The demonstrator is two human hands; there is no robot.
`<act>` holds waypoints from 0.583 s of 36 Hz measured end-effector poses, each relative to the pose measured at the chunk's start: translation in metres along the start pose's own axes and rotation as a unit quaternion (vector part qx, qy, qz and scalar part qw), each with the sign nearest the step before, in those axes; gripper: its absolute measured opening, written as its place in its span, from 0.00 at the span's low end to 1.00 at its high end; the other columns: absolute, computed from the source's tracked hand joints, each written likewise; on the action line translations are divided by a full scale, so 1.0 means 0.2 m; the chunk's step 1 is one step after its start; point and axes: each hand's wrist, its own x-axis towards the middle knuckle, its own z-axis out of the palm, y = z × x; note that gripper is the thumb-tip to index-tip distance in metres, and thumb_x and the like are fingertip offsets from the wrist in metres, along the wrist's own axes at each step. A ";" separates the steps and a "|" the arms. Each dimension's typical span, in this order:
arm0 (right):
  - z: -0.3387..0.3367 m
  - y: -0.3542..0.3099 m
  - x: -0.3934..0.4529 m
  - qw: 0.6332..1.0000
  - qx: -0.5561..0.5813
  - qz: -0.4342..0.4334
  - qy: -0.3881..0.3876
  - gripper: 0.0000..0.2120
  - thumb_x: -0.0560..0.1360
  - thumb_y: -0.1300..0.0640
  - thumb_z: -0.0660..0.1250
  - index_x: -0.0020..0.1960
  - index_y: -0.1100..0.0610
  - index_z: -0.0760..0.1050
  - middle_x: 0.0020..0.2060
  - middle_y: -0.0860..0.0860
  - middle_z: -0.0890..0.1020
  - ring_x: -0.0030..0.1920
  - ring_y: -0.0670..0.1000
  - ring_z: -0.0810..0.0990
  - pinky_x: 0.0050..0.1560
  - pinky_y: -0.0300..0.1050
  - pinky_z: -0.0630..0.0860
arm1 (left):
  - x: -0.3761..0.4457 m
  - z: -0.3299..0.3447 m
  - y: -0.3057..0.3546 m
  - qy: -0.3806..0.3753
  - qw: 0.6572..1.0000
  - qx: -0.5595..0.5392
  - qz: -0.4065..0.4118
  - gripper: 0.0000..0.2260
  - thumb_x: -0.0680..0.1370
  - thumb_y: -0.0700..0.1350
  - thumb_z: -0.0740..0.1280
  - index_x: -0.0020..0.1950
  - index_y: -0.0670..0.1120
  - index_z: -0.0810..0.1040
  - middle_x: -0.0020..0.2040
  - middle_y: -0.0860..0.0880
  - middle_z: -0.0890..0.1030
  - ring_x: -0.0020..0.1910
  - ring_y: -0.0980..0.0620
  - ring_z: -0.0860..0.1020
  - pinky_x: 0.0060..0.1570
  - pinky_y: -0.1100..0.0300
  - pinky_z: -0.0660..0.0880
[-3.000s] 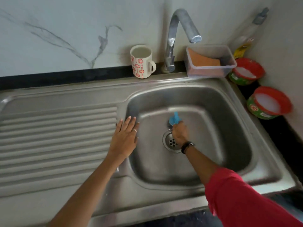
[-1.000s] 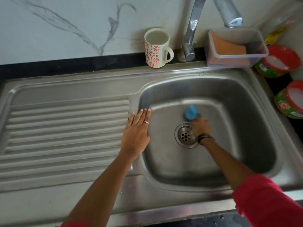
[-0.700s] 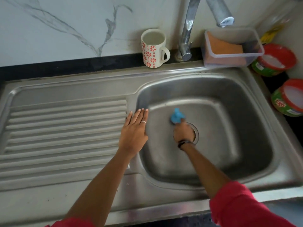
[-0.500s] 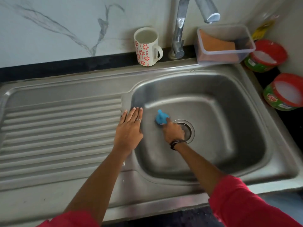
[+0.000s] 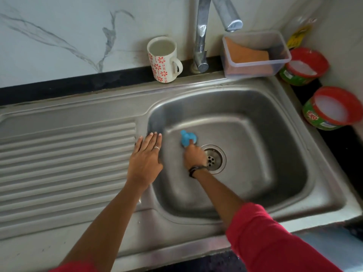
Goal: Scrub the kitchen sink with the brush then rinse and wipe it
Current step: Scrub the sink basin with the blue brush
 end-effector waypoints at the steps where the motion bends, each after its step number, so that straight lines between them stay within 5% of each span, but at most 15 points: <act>1: 0.02 -0.05 -0.01 1.000 -0.004 -0.024 -0.010 0.22 0.79 0.61 0.51 0.72 0.61 0.57 0.55 0.60 0.79 0.55 0.62 0.78 0.51 0.52 0.73 | 0.00 0.00 0.00 -0.001 1.000 0.004 0.002 0.31 0.66 0.43 0.50 0.67 0.37 0.72 0.64 0.41 0.76 0.65 0.45 0.73 0.69 0.52 0.55; 4: -0.02 -0.05 0.02 0.999 -0.002 -0.046 -0.021 0.21 0.79 0.59 0.52 0.71 0.60 0.59 0.55 0.61 0.79 0.55 0.62 0.78 0.51 0.53 0.73 | 0.00 0.01 0.00 -0.006 1.000 0.009 0.001 0.32 0.66 0.43 0.49 0.67 0.37 0.72 0.64 0.41 0.76 0.65 0.45 0.73 0.69 0.52 0.54; 8: -0.19 0.25 0.19 0.999 0.022 0.036 0.031 0.17 0.79 0.59 0.53 0.66 0.60 0.67 0.56 0.61 0.79 0.57 0.62 0.77 0.54 0.52 0.73 | 0.02 0.01 0.00 -0.014 1.000 0.002 -0.003 0.33 0.64 0.44 0.49 0.66 0.37 0.72 0.63 0.42 0.77 0.65 0.45 0.74 0.69 0.53 0.53; 14: -0.47 0.63 0.33 0.971 0.070 0.210 0.095 0.19 0.80 0.54 0.55 0.66 0.65 0.67 0.62 0.65 0.73 0.63 0.64 0.71 0.61 0.54 0.69 | 0.01 0.00 0.00 -0.040 0.999 -0.010 -0.017 0.34 0.64 0.38 0.66 0.71 0.39 0.65 0.69 0.44 0.71 0.70 0.48 0.67 0.71 0.56 0.45; 21: -0.19 0.06 0.24 0.992 0.100 0.072 0.013 0.18 0.79 0.59 0.53 0.68 0.62 0.64 0.59 0.63 0.76 0.60 0.63 0.75 0.57 0.53 0.71 | 0.01 0.00 0.01 -0.022 0.999 -0.015 -0.023 0.34 0.68 0.39 0.62 0.74 0.40 0.60 0.72 0.44 0.67 0.73 0.49 0.62 0.72 0.56 0.43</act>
